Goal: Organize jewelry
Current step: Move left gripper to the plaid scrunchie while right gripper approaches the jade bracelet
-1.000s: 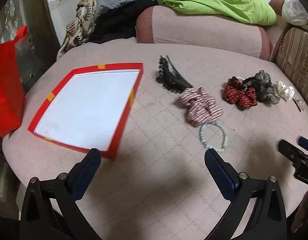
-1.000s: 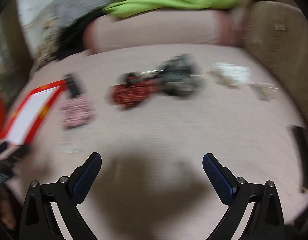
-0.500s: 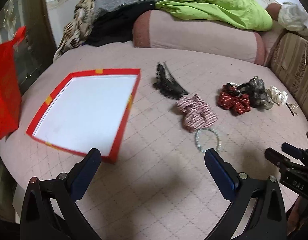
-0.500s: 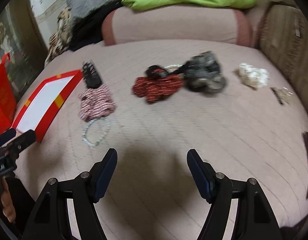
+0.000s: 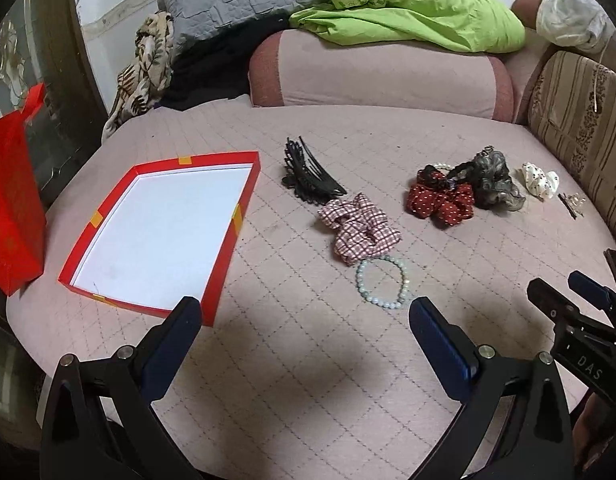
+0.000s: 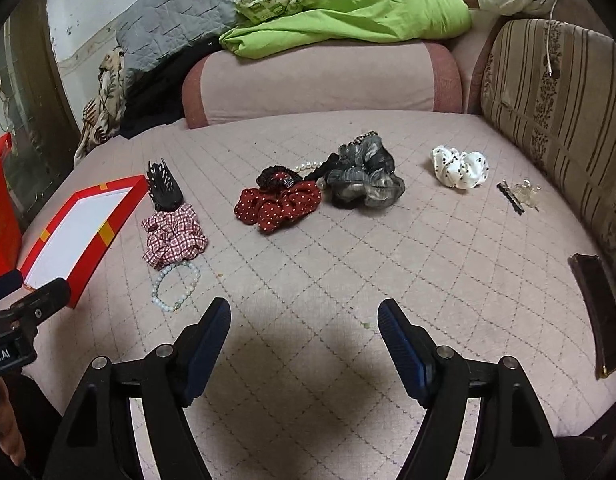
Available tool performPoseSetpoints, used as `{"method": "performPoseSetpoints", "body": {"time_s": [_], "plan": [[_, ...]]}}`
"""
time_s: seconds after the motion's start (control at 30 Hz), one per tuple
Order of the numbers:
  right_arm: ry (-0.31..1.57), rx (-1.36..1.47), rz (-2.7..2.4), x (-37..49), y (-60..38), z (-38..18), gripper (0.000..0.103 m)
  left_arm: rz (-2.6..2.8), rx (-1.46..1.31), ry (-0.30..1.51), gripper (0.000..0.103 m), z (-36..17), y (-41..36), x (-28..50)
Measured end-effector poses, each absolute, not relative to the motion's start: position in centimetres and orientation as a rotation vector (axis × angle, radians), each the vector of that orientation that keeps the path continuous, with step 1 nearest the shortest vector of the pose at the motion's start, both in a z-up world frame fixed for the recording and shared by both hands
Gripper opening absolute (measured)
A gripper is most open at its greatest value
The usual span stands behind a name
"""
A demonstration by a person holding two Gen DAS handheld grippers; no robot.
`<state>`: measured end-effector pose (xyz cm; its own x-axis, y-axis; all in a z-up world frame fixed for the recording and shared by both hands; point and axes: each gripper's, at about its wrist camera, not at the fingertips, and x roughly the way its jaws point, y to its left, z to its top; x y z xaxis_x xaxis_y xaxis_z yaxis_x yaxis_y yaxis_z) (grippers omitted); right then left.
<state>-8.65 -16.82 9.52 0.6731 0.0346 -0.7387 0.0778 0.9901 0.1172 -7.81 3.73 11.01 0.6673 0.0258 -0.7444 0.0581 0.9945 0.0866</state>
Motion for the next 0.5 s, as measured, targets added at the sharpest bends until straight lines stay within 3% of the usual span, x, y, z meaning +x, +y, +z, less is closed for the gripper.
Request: {"method": "performPoseSetpoints", "body": {"time_s": [0.5], "plan": [[0.871,0.149,-0.015,-8.71,-16.23,9.17,0.082,-0.076,0.060,0.903,0.103,10.44,3.95,-7.57]]}}
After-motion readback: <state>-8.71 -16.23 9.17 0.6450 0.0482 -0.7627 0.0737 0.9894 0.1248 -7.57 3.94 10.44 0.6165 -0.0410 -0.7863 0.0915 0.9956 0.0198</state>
